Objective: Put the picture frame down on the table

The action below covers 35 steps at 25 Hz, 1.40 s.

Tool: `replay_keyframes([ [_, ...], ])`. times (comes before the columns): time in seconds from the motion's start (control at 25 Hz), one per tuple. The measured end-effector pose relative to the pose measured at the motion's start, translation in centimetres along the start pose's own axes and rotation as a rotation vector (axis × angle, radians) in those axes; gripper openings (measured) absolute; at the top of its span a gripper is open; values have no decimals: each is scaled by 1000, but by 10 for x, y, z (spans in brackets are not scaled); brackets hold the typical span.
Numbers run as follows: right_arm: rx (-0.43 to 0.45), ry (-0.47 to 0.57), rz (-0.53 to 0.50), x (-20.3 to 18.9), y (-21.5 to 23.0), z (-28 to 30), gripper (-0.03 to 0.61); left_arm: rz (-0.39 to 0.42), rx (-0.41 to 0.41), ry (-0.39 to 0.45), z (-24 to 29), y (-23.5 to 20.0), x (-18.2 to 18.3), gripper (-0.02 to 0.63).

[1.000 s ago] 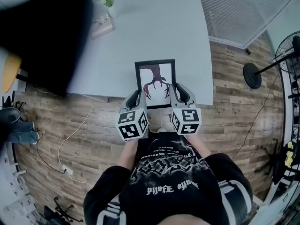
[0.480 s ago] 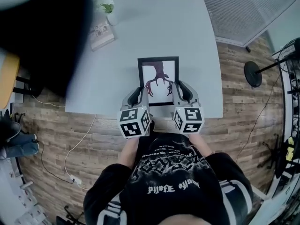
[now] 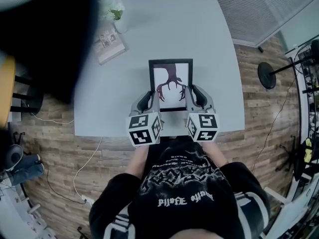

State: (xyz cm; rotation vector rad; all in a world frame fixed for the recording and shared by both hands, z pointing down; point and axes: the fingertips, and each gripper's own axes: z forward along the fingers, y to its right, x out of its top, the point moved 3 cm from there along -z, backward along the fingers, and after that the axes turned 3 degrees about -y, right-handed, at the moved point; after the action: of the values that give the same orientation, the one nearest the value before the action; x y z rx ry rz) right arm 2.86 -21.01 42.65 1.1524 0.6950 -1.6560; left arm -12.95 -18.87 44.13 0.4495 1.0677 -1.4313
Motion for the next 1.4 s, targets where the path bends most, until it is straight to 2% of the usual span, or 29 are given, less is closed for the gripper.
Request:
replay_keyframes([
  [0.36,-6,-31,6,13,1,31,66,-20,-2,-22,23,-17,17,81],
  [0.92,26,-61,-16,30,19,62,66,-33,25,-24,51,-17,39,81],
  [1.4,28,-101,-16,15,27,96,66,-52,56,-60,76,-28,31,81],
])
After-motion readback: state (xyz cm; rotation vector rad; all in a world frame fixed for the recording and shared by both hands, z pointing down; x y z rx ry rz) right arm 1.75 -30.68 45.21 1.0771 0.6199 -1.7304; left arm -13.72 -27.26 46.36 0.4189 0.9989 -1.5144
